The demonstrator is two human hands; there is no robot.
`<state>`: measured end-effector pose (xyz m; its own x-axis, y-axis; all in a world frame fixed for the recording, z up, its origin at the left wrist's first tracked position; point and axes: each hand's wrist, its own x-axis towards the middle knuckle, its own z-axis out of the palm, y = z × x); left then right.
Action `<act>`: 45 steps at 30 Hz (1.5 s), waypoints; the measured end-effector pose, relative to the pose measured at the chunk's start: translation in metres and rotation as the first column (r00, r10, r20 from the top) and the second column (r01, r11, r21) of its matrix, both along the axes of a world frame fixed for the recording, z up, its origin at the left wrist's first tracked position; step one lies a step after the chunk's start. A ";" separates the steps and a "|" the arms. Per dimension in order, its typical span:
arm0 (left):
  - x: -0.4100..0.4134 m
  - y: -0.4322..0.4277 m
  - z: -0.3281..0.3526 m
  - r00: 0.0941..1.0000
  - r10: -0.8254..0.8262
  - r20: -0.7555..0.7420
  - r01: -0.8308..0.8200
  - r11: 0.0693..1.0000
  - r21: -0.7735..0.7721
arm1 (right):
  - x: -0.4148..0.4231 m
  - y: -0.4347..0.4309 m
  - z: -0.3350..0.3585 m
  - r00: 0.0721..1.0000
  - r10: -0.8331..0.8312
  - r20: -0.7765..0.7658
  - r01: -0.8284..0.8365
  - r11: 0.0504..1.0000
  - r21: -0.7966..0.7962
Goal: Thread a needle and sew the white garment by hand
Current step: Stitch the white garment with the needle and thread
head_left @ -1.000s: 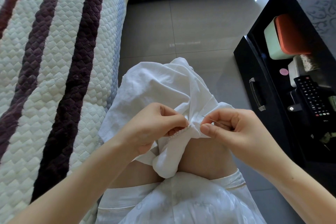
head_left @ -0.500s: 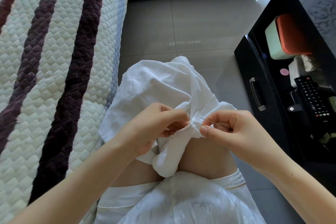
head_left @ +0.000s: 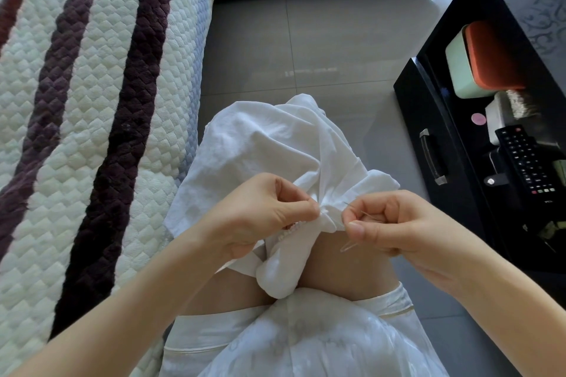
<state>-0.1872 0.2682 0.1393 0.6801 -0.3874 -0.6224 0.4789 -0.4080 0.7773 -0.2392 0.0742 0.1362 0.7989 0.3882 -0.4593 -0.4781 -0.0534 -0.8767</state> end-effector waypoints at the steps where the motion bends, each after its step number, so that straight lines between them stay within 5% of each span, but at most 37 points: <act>1: 0.000 0.000 0.000 1.000 0.002 -0.003 -0.002 1.000 -0.006 | 0.001 -0.001 0.001 0.999 0.003 -0.054 0.000 0.999 0.048; 13: 0.001 -0.004 -0.011 1.000 0.009 -0.002 -0.009 1.000 -0.018 | -0.001 0.000 -0.005 0.973 -0.124 -0.193 0.153 0.977 0.148; 18: 0.007 0.004 -0.012 0.999 0.032 0.023 -0.032 0.999 -0.002 | 0.002 -0.003 0.000 0.951 -0.284 0.125 0.301 0.942 -0.147; 22: 0.016 0.000 0.003 0.958 0.011 0.287 -0.023 0.999 0.038 | 0.007 -0.009 0.012 0.910 -0.333 0.248 0.362 0.928 -0.085; 27: 0.022 -0.040 0.038 0.892 -0.021 0.452 0.107 0.980 -0.166 | 0.018 -0.018 0.042 0.817 -0.405 0.410 0.465 0.883 -0.055; 33: 0.020 -0.105 0.053 0.889 -0.102 0.447 0.316 0.843 -0.436 | 0.023 -0.050 0.070 0.760 -0.596 0.260 0.588 0.800 0.117; 39: 0.019 -0.166 0.058 0.937 -0.065 0.344 0.236 0.845 -0.481 | 0.020 -0.094 0.070 0.761 -0.647 0.059 0.613 0.745 0.262; 42: 0.016 -0.196 0.061 0.951 -0.110 0.288 0.232 0.869 -0.437 | 0.012 -0.122 0.059 0.669 -0.741 0.065 0.705 0.659 0.260; 45: 0.017 -0.222 0.060 0.950 -0.123 0.288 0.234 0.890 -0.392 | 0.000 -0.167 0.038 0.450 -0.869 0.204 0.883 0.467 0.043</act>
<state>-0.1698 0.0463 0.1989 0.6846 -0.7021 -0.1960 0.1979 -0.0798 0.9770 -0.2391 -0.0929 0.1740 0.7633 -0.5870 -0.2699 -0.1465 0.2497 -0.9572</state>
